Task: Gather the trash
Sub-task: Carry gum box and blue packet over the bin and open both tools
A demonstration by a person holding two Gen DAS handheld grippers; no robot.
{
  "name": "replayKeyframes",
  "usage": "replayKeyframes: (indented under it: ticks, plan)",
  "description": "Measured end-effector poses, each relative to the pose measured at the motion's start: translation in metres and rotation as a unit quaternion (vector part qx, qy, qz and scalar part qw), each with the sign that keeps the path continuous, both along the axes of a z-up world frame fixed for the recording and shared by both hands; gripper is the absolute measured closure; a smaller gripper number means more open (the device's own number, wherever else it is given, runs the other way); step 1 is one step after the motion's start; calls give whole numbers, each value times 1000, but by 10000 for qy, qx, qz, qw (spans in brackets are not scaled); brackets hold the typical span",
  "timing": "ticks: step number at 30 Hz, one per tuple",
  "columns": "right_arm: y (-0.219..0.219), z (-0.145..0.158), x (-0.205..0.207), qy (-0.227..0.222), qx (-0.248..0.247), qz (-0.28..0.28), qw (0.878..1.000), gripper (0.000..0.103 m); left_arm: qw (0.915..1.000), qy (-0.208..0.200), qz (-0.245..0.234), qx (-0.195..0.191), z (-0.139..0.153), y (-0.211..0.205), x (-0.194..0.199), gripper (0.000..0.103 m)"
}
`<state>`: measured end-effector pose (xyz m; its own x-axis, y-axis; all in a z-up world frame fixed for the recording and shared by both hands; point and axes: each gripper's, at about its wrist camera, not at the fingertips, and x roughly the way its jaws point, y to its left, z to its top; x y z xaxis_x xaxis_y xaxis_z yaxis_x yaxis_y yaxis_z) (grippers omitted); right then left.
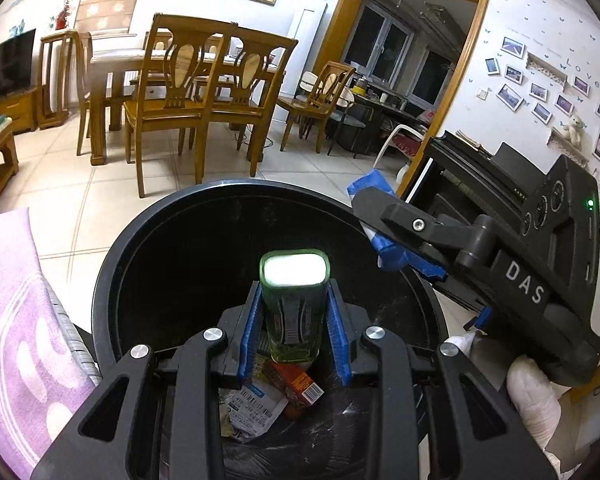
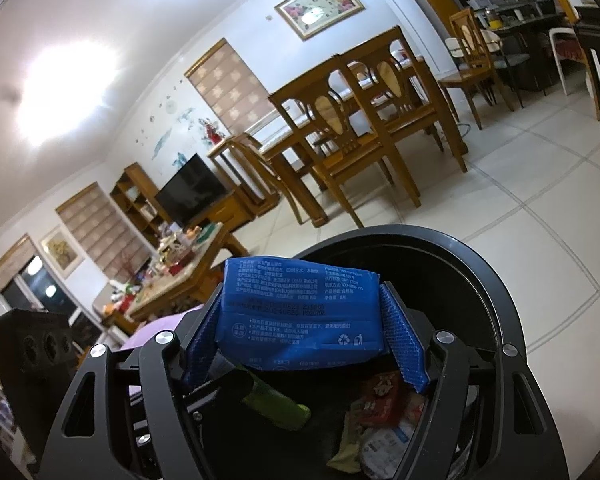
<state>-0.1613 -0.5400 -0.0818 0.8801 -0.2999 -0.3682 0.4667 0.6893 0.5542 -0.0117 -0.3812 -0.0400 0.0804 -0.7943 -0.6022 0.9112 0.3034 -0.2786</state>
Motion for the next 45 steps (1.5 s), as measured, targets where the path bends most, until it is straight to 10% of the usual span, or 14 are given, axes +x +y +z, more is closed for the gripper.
replayKeyframes:
  ticks: [17,21,30,45]
  plan:
    - [0,0,0,-162,204,66,9996,20,9999,-122,-23,71,0,-2,-5,68]
    - [-1,-1,-4,-280,310,96,9991,11,9997,-240,55,38,2,0,-5,34]
    - [3,0,-20,-724,509,71,9961,5,9990,-407,181,13,3,1,-6,5]
    - [8,5,-34,-1037,740,169,9917,5,9984,-498,239,-127,8,7,-9,5]
